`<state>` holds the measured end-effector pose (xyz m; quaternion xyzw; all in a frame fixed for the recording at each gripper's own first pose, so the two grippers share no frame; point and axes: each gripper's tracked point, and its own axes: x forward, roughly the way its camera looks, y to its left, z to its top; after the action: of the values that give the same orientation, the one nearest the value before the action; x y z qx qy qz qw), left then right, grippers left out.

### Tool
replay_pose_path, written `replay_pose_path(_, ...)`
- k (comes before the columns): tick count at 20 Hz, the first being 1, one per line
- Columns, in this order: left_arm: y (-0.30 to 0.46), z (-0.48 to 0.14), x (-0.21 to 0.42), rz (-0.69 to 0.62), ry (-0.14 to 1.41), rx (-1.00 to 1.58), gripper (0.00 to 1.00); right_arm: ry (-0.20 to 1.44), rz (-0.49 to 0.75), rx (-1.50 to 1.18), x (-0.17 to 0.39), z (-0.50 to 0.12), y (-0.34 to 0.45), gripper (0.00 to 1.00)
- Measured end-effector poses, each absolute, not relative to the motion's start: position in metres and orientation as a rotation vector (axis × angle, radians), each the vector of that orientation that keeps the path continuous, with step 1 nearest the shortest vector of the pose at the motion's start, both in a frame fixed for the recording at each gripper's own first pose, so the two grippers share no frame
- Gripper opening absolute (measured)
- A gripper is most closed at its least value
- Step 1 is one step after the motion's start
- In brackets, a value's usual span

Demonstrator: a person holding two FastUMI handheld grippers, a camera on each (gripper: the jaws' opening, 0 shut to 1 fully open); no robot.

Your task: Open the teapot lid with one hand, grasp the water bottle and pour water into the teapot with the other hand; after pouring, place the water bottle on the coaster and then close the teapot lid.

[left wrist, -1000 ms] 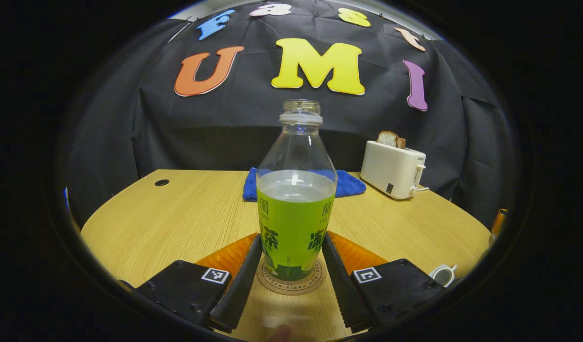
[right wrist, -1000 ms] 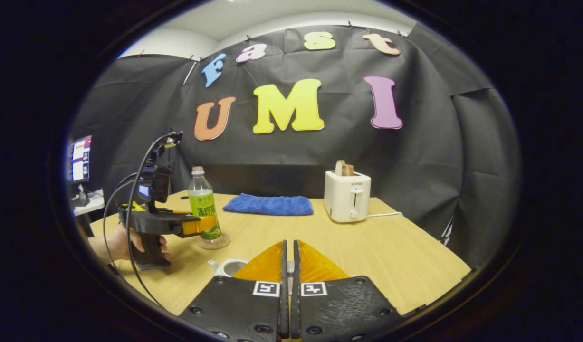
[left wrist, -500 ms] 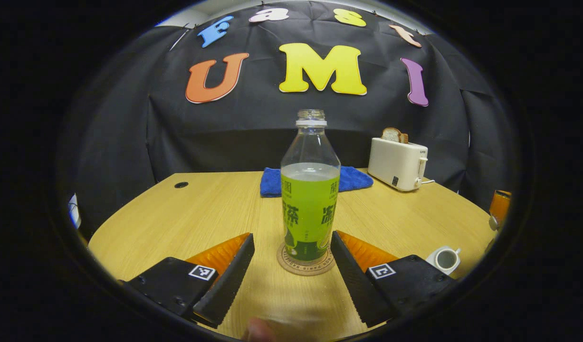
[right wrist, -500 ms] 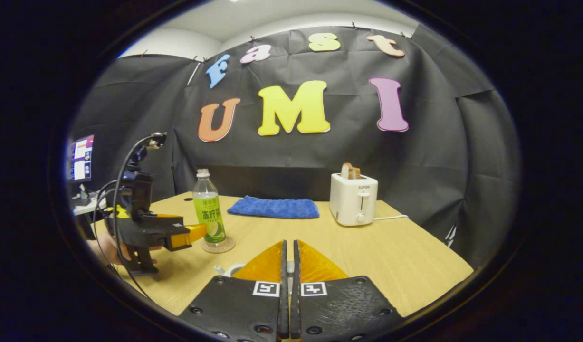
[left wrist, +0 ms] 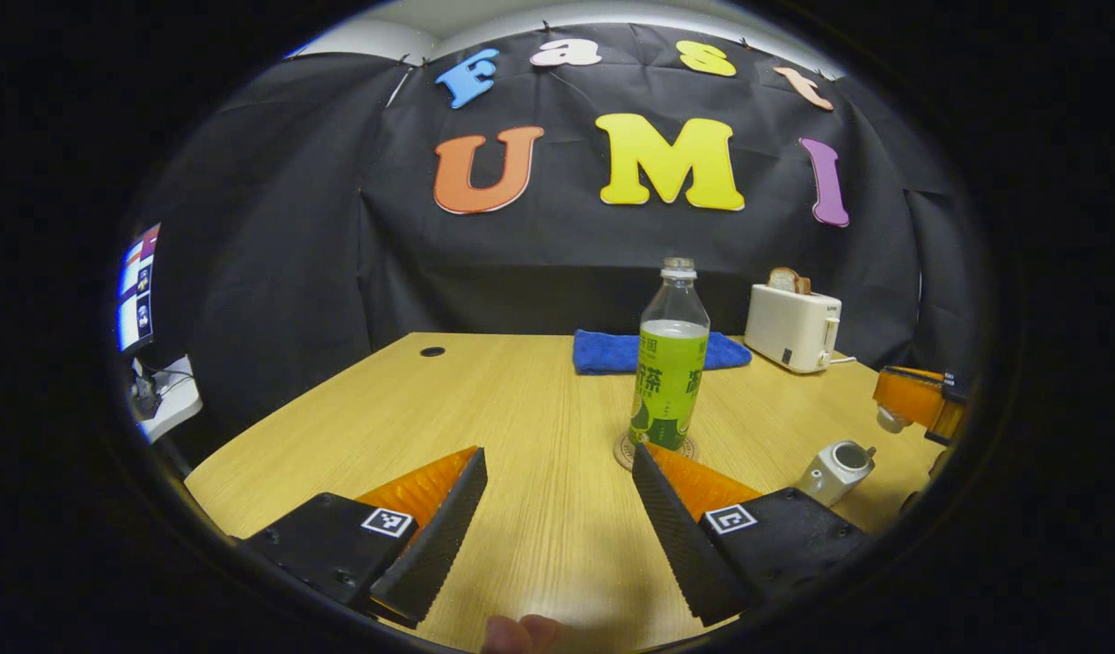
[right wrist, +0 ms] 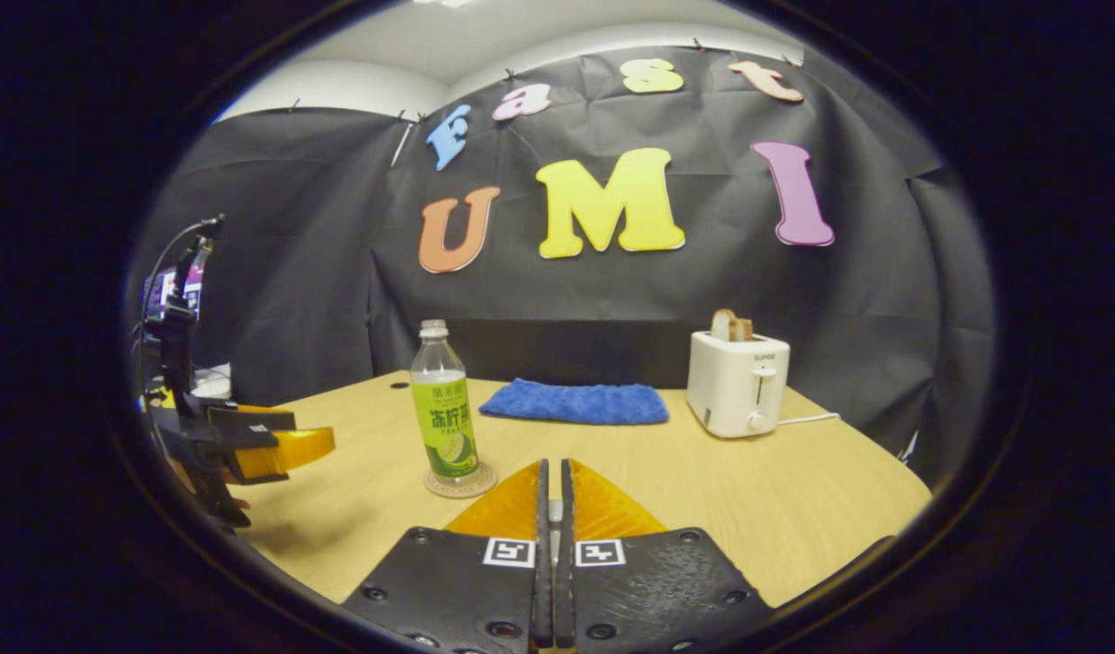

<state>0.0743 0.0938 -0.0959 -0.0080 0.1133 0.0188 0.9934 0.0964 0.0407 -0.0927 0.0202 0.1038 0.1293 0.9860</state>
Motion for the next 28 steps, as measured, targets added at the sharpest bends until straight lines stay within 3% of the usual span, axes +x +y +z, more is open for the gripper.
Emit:
replay_pose_path(25, 0.120, -0.077, 0.049, 0.096, 0.180, 0.019, 1.00, 0.249, 0.262, 0.017, 0.104, -0.132, 0.056, 0.00)
replay_pose_path(28, 0.118, -0.075, 0.044, 0.094, 0.186, 0.019, 1.00, 0.243, 0.261, 0.010, 0.102, -0.129, 0.057, 0.07)
